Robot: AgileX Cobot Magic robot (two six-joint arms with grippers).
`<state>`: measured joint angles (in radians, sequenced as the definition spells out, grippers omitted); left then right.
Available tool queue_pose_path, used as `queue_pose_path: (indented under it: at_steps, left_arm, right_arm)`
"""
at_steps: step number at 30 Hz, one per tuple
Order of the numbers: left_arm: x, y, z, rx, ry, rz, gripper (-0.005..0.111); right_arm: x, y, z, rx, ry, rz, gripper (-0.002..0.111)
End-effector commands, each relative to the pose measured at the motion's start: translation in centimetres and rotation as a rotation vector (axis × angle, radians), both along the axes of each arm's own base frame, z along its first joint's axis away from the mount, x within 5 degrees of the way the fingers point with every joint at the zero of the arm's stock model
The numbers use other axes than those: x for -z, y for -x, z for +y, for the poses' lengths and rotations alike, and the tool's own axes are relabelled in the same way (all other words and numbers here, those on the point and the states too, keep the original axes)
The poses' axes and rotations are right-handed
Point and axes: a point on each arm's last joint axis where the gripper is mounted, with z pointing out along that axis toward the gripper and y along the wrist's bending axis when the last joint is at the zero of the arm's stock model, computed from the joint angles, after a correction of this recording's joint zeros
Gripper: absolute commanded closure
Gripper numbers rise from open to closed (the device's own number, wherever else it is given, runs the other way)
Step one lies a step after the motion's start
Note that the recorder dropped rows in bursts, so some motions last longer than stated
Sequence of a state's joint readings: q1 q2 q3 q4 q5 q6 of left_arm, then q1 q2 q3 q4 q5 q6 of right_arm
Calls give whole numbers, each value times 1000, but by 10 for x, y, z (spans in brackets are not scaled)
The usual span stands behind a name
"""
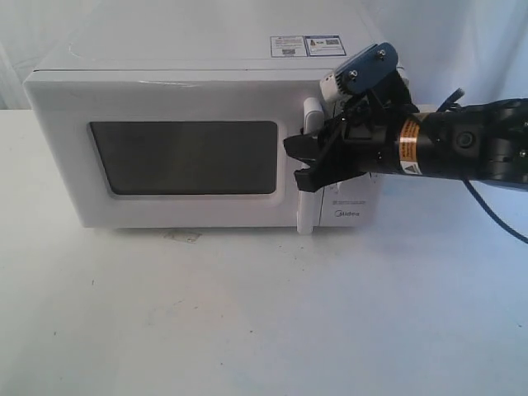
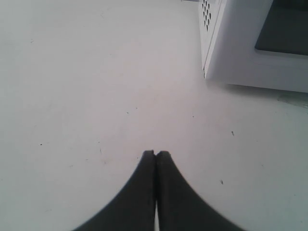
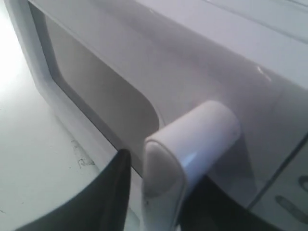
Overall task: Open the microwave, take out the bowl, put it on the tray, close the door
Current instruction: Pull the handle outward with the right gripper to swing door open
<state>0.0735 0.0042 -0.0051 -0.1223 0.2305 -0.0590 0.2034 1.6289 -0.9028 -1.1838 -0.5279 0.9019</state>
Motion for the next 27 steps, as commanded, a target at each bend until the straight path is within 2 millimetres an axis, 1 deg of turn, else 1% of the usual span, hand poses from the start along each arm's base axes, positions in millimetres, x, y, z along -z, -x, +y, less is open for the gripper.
queue_pose_path:
  at_steps: [1,9,11,12,13,15,16,17,19,20,22,24,27]
  left_arm:
    - [2,0,0,5,7,2,107]
    - [2,0,0,5,7,2,107]
    - [2,0,0,5,7,2,107]
    - [2,0,0,5,7,2,107]
    - [2,0,0,5,7,2,107]
    - [2,0,0,5,7,2,107]
    - [2,0,0,5,7,2,107]
    - [2,0,0,5,7,2,107]
    - [2,0,0,5,7,2,107]
    - [2,0,0,5,7,2,107]
    - [2,0,0,5,7,2,107]
    - [2,0,0,5,7,2,107]
    - [2,0,0,5,7,2,107]
  right_arm:
    - [-9,-24,-12,117,6,-50,108]
    - [-9,-24,-12,117,14,-55,108]
    - [-10,-21,-8,61,22,-68,108]
    - [-11,-12,0,-68,18,-72,108]
    - [-13,5,12,-307,31,-84,108]
    - [-21,37,28,-699,6,-154,108]
    - [-24,42,33,-749,0,-185,108]
    - [-24,37,32,-679,30,-188,108]
    - [-24,16,21,-387,98,-154,108]
    - [-24,9,16,-284,107,-128,108]
    - [-25,9,14,-252,123,-119,108]
    - [-27,12,14,-276,125,-119,108]
    - [-32,17,17,-306,73,-95,108]
